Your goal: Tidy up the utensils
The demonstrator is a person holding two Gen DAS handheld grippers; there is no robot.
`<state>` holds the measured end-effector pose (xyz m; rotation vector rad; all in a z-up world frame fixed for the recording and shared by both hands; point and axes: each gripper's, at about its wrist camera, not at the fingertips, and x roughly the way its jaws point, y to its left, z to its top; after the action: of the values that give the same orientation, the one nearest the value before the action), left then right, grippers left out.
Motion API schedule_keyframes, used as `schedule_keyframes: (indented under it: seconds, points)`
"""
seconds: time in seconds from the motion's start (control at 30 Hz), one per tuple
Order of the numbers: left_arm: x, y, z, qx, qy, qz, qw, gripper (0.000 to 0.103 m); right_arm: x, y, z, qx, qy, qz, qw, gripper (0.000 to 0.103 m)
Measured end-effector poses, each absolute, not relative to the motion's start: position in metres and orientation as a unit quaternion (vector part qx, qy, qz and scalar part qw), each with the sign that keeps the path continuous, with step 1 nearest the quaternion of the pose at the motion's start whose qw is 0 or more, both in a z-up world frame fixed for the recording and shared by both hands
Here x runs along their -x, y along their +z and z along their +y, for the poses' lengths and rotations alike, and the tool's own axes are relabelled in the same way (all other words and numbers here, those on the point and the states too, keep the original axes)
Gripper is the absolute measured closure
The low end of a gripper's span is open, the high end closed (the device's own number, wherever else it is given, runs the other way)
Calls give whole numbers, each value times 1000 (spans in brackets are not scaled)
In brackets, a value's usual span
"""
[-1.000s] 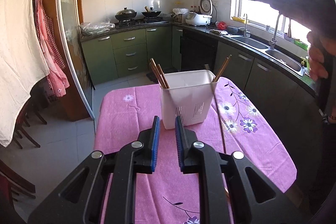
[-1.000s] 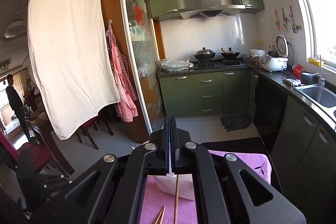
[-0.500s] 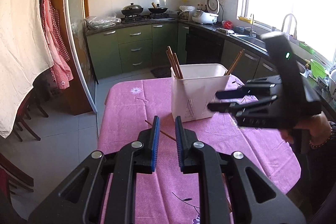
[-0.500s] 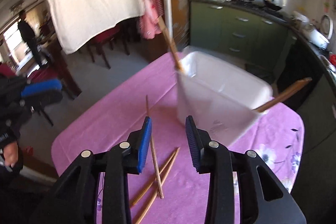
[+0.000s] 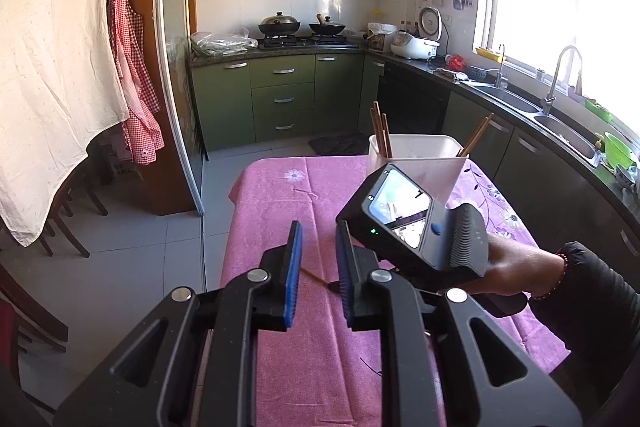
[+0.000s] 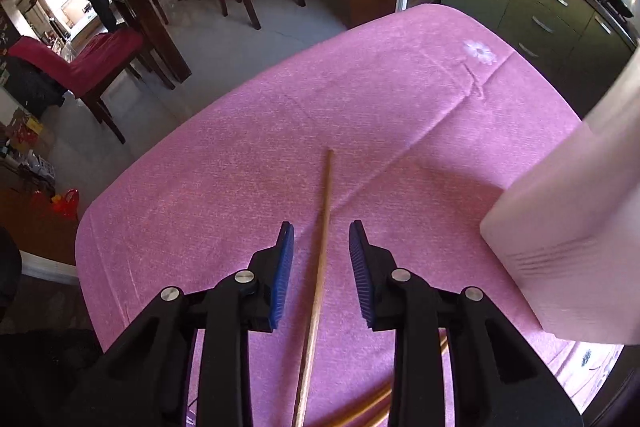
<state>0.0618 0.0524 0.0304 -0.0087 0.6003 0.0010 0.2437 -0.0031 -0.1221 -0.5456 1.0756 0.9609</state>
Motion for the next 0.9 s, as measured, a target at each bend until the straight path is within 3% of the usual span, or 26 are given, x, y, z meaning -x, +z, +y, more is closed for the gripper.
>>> schedule_keyframes:
  seconds: [0.17, 0.4, 0.53, 0.9]
  points:
    - [-60, 29, 56, 8, 5, 297, 955, 87, -244, -133, 26, 270, 424, 501, 704, 74]
    - [-64, 29, 55, 7, 5, 301, 953, 87, -236, -152, 34, 276, 415, 504, 705, 96]
    - [-62, 28, 52, 3, 1, 303, 953, 86, -234, -152, 25, 259, 401, 499, 724, 97]
    - [-57, 32, 37, -8, -8, 295, 955, 86, -182, -47, -108, 104, 413, 377, 822, 97]
